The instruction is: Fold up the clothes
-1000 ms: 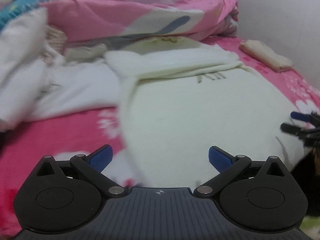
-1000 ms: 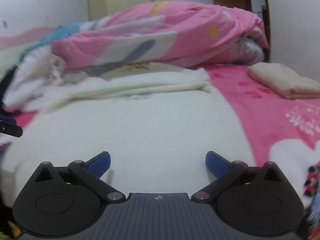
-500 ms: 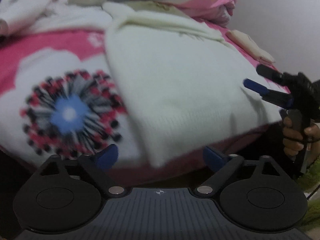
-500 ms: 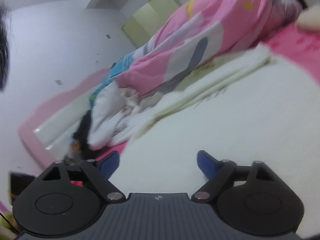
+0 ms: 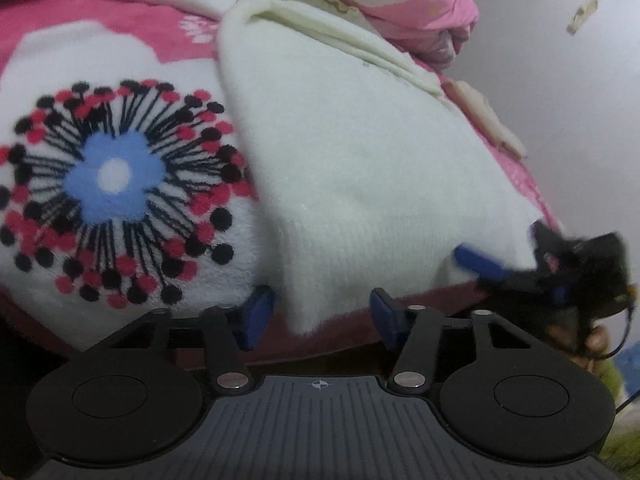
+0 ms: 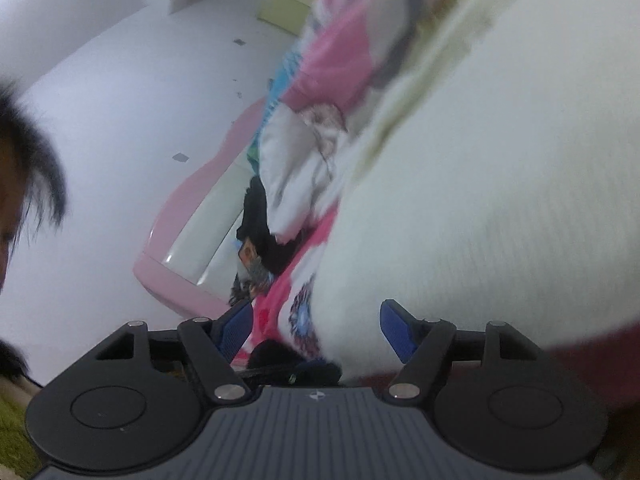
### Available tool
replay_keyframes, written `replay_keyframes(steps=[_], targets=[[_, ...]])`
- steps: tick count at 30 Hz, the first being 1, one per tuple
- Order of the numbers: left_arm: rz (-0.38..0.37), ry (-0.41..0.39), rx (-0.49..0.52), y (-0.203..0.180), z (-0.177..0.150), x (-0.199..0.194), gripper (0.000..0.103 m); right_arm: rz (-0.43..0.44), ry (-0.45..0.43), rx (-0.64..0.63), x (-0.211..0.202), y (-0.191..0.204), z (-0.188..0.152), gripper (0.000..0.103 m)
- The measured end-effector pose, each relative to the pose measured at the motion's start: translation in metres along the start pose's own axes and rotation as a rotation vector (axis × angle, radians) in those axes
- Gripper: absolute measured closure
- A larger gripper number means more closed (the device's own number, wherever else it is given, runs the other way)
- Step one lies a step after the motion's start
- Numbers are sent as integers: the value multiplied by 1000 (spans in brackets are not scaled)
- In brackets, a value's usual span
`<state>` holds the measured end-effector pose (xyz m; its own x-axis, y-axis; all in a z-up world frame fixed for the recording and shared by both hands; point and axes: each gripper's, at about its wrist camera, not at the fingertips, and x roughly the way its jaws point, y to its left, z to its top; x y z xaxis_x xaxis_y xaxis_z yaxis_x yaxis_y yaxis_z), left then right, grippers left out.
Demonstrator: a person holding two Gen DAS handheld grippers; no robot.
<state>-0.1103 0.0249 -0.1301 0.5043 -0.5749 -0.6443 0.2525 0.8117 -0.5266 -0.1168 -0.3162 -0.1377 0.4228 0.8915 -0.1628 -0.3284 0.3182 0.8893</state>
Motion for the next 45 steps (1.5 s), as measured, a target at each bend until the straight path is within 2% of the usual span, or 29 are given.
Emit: replay_keyframes(steps=[1, 2, 3, 8, 15, 17, 20, 22, 23, 24, 25, 27, 29, 31, 33, 34, 39, 45], targets=[[-13, -2, -6, 1, 0, 0, 74, 6, 10, 31, 2, -4, -2, 35], [-24, -7, -10, 1, 0, -2, 86, 12, 16, 57, 4, -8, -3, 37], [-36, -16, -14, 1, 0, -5, 92, 19, 22, 83, 6, -11, -5, 39], [-125, -57, -84, 3, 3, -21, 95, 55, 51, 216, 14, -27, -13, 40], [-258, -104, -186, 6, 12, -34, 96, 174, 136, 497, 48, -54, -38, 35], [-274, -113, -194, 6, 14, -36, 96, 200, 125, 570, 55, -61, -46, 35], [-280, -115, -190, 7, 12, -37, 96, 243, 66, 689, 63, -73, -57, 35], [-290, -114, -191, 7, 11, -38, 96, 243, 54, 716, 67, -75, -61, 42], [-293, -114, -190, 8, 10, -39, 96, 244, 49, 717, 69, -75, -62, 48], [-296, -113, -190, 9, 9, -38, 96, 246, 43, 712, 69, -73, -61, 57], [-298, -111, -191, 11, 8, -38, 96, 247, 36, 708, 70, -72, -61, 62], [-302, -102, -198, 13, 7, -36, 96, 251, 24, 700, 71, -69, -60, 83], [-303, -87, -213, 17, 7, -32, 95, 256, 9, 690, 70, -67, -59, 97], [-301, -67, -241, 22, 6, -29, 90, 252, 0, 675, 69, -65, -58, 98], [-314, -54, -284, 28, 5, -26, 69, 253, -5, 669, 68, -63, -58, 99], [-326, -51, -309, 31, 5, -25, 66, 253, -7, 667, 67, -63, -58, 99], [-384, -82, -414, 44, 9, -22, 56, 257, -7, 662, 66, -61, -58, 99], [-398, -68, -434, 43, 23, 0, 56, 268, 3, 646, 67, -57, -56, 99]])
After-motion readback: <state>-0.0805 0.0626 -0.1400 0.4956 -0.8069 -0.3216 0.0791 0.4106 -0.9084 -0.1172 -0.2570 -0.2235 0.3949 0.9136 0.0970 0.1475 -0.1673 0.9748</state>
